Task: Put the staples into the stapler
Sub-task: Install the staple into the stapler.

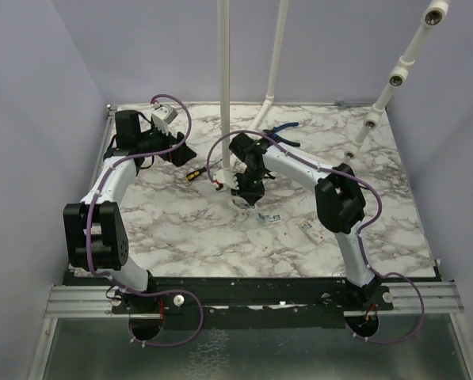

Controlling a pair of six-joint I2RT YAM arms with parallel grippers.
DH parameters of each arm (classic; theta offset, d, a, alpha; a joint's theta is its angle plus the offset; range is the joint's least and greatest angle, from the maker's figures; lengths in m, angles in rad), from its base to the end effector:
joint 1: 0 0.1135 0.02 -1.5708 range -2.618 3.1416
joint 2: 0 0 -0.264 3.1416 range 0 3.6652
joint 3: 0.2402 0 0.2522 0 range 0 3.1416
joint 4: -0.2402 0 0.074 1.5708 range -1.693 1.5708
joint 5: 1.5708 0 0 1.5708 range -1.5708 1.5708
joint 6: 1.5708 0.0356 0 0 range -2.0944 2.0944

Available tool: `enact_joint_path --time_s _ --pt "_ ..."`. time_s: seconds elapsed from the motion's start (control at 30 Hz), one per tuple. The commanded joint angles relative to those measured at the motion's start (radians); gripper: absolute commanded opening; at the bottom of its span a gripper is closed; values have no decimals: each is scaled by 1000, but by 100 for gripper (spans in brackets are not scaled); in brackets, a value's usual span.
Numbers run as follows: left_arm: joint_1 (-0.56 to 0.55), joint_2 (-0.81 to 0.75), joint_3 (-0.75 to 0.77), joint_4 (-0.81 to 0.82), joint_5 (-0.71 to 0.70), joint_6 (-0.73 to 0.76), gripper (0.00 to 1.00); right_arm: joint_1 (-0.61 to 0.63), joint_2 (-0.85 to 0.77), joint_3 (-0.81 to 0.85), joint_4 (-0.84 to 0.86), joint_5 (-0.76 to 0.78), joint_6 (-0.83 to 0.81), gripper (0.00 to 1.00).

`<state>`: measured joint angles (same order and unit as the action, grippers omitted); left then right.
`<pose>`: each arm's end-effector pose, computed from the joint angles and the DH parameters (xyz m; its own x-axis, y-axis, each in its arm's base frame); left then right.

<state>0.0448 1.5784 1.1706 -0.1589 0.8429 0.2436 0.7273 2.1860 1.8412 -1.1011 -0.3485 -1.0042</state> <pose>0.3539 -0.0107 0.2830 -0.3759 0.1438 -0.9154 0.7111 0.6782 -0.1855 0.3180 0.2993 0.1961 0.1562 -0.9226 -0.3527 -0.9778 -0.1949 0.0768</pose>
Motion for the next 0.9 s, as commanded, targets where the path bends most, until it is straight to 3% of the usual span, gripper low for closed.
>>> enact_joint_path --time_s 0.0,0.87 --pt "7 -24 -9 0 11 7 99 3 -11 28 -7 2 -5 7" --pt "11 -9 -9 1 23 11 99 3 35 38 0 12 -17 7"
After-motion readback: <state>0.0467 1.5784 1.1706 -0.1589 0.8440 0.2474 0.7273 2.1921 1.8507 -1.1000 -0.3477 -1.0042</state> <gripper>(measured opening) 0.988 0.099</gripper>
